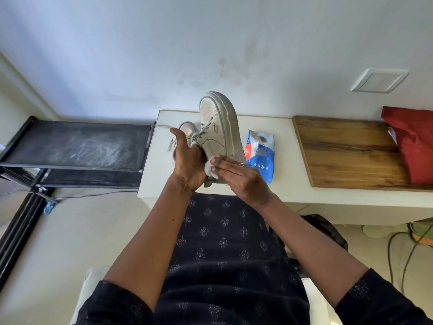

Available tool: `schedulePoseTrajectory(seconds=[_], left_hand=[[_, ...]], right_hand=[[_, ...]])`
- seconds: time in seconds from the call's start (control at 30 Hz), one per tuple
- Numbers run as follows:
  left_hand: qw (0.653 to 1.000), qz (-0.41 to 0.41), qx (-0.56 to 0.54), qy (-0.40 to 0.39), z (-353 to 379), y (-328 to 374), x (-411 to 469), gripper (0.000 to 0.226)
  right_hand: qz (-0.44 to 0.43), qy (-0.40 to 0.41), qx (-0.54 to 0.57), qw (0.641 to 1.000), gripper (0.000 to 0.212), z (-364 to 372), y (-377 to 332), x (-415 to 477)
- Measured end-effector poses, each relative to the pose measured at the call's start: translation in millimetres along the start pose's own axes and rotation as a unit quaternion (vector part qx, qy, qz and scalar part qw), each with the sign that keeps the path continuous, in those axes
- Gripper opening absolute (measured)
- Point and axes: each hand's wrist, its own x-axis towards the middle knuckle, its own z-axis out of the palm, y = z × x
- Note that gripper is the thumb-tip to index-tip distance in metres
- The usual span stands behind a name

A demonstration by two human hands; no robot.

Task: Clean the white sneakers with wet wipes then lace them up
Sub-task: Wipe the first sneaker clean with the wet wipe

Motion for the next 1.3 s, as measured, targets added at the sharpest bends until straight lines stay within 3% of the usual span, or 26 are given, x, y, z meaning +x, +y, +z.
schedulePoseTrajectory(seconds=[0.2,0.4,0.63,0.7,0.8,0.9,1.07,1.17,1.3], left_hand=[[1.0,-0.001,0.017,0.003,9,0,-5,0.097],[0.996,-0.017,0.086,0.025,20,-9,-8,0.085],[0.996,-0.025,0.083,0.03,9,-12,-5,0.083],[0.993,-0.023,0.105,0.038,7,-12,-6,0.072],[0.981,-0.012,0.189,0.045,14,-14,-9,0.036],[0.933,0.019,0.339,0.12,25,-16,-12,0.012],[0.845,0.066,0.504,0.166,26,-21,-8,0.03],[0.788,0.097,0.587,0.162,26,-14,-4,0.037],[0.736,0.106,0.655,0.137,30,-13,-8,0.041]], right_hand=[[0.047,0.004,-0.063,0.997,0.016,8,25,36],[0.133,0.031,-0.155,0.978,0.022,7,45,62],[0.19,0.088,-0.043,0.977,0.021,12,12,36],[0.184,0.089,-0.041,0.978,0.018,14,11,30],[0.175,0.051,-0.094,0.979,0.02,9,31,32],[0.185,0.0,-0.162,0.969,0.018,1,57,51],[0.131,-0.071,-0.244,0.958,0.022,-7,77,69],[0.118,-0.01,-0.251,0.961,0.038,-9,78,76],[0.172,0.079,-0.216,0.958,0.049,-17,80,89]])
